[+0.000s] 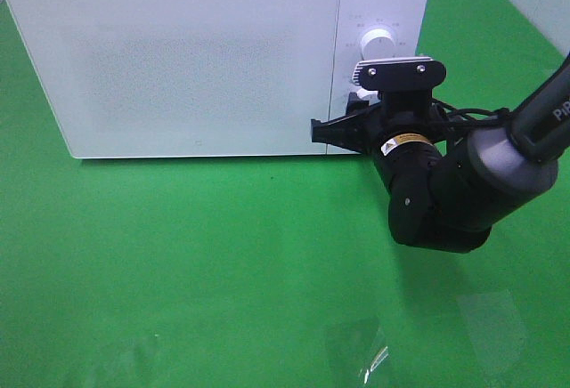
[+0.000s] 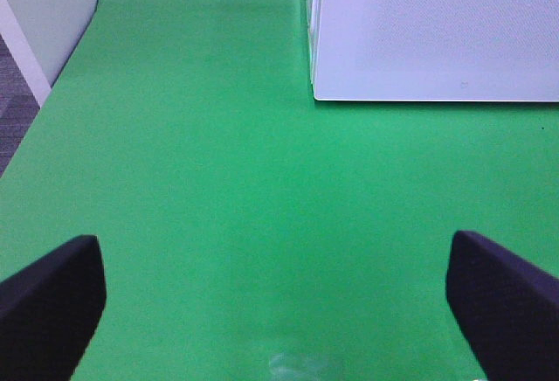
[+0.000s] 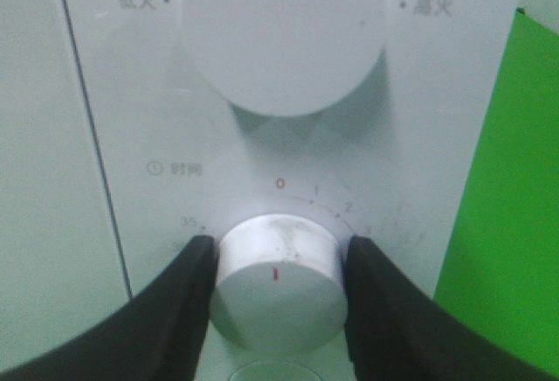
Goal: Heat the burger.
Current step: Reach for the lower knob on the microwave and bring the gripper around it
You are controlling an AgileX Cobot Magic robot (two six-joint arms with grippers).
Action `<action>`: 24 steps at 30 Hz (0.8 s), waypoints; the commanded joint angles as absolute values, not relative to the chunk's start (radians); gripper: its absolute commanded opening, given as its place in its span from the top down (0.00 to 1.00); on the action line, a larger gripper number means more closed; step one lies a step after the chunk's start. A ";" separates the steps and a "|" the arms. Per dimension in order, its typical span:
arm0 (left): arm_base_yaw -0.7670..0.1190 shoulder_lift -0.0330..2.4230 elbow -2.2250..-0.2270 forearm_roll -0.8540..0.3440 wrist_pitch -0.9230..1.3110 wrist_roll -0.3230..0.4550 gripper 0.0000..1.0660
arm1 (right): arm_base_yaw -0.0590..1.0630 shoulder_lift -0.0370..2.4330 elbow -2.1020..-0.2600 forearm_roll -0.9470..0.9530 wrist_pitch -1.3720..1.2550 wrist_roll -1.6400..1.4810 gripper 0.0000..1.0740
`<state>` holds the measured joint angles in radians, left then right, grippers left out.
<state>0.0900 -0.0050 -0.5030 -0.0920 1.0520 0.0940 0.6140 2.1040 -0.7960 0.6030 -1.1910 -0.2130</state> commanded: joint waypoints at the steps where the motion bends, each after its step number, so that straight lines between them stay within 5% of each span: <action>1: 0.090 -0.025 -0.499 -0.096 1.037 0.093 0.08 | 0.606 2.100 -0.809 0.533 -1.205 -0.199 0.97; 9: 0.090 -0.025 -0.499 -0.096 1.037 0.093 0.08 | 0.606 2.100 -0.809 0.531 -1.205 0.022 0.98; 24: 0.090 -0.025 -0.499 -0.096 1.037 0.093 0.08 | 0.606 2.100 -0.809 0.426 -1.206 1.055 0.98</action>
